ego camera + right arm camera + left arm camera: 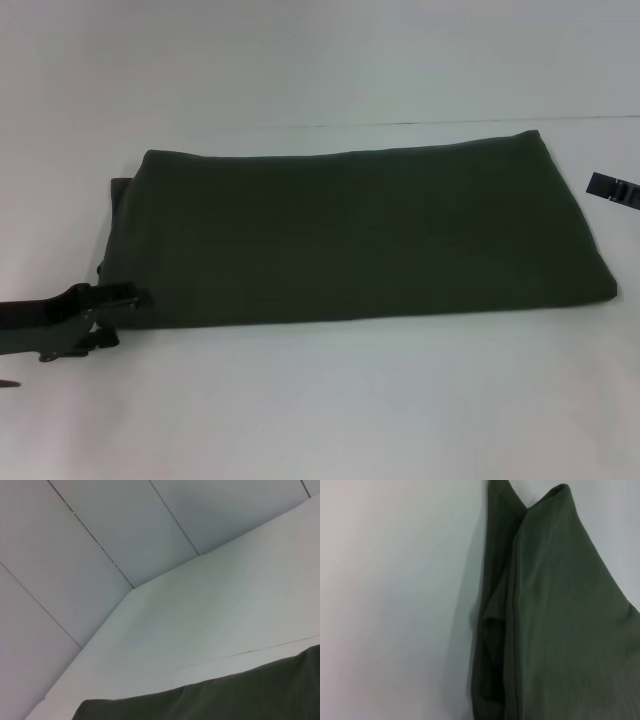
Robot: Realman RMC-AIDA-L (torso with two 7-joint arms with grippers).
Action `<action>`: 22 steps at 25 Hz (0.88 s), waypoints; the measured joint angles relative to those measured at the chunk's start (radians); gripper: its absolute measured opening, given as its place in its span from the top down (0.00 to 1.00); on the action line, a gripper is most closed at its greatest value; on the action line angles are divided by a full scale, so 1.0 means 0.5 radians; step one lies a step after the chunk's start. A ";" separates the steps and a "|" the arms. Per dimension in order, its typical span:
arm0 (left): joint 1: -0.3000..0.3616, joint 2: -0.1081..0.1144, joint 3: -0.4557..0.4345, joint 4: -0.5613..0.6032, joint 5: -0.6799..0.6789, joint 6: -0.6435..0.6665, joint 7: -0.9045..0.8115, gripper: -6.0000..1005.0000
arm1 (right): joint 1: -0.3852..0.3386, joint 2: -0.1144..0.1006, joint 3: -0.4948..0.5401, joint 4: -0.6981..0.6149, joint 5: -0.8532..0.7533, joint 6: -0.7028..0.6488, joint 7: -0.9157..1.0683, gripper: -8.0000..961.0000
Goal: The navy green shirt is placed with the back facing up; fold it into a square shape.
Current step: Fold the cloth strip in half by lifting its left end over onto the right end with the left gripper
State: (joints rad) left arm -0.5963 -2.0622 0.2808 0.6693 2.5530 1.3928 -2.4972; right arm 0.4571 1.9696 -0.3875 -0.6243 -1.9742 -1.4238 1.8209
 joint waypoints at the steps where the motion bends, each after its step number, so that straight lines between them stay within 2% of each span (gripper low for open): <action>1: -0.003 0.001 0.001 -0.005 0.001 -0.007 0.000 0.14 | 0.000 0.000 0.001 0.000 0.000 0.000 0.000 0.04; 22: -0.064 0.023 0.074 -0.020 0.061 -0.140 -0.024 0.14 | 0.000 -0.006 0.002 0.000 0.022 -0.003 0.000 0.04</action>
State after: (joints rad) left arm -0.6285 -2.0505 0.3178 0.6594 2.5837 1.3227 -2.5092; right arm 0.4571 1.9665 -0.3866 -0.6243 -1.9634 -1.4252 1.8208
